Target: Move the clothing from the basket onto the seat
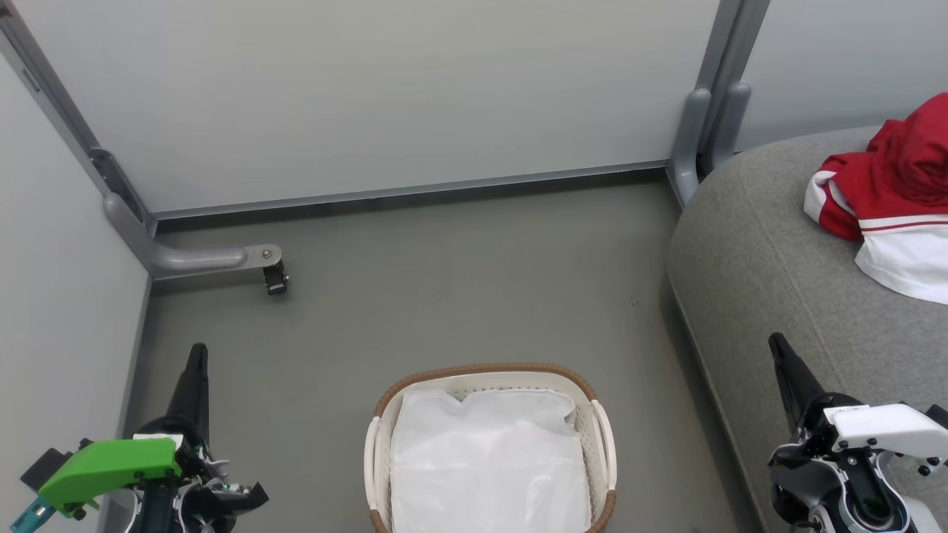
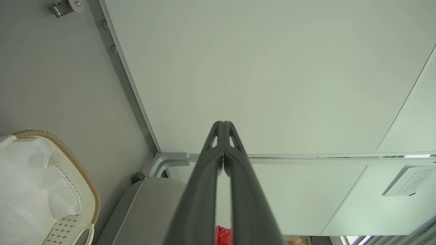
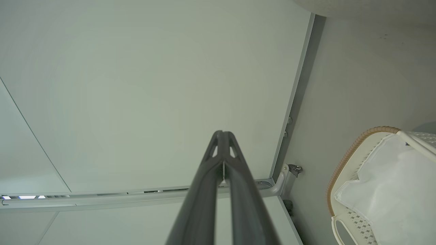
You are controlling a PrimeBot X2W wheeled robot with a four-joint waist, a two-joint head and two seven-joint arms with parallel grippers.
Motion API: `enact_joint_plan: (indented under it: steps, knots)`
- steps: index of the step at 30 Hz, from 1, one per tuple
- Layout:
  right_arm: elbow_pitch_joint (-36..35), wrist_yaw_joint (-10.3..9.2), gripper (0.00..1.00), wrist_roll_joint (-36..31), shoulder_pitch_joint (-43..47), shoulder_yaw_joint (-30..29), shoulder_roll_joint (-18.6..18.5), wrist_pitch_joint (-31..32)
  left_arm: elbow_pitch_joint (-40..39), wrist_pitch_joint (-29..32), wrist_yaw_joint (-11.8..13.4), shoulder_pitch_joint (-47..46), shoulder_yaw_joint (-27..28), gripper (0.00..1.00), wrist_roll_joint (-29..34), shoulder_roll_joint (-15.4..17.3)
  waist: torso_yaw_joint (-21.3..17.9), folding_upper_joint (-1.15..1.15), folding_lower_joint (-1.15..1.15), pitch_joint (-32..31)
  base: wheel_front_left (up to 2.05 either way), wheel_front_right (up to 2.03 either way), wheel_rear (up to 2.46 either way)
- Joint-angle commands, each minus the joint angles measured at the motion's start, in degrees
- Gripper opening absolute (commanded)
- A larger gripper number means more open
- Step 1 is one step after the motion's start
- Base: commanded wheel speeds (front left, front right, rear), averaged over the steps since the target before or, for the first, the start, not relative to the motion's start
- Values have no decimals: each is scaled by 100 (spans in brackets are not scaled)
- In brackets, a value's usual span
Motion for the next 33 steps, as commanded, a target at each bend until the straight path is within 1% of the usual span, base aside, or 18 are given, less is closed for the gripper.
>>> enact_joint_plan:
  steps: [1, 33]
  knots:
    - [-22, -2, 0, 17, -42, -21, -19, 8, -12, 23, -33, -54, 12, 0, -22, 3, 0, 0, 0, 0, 0, 0, 0]
    - [-19, -2, 0, -16, -45, -47, 1, 40, -12, 20, -34, -54, 8, 0, -26, 3, 0, 0, 0, 0, 0, 0, 0]
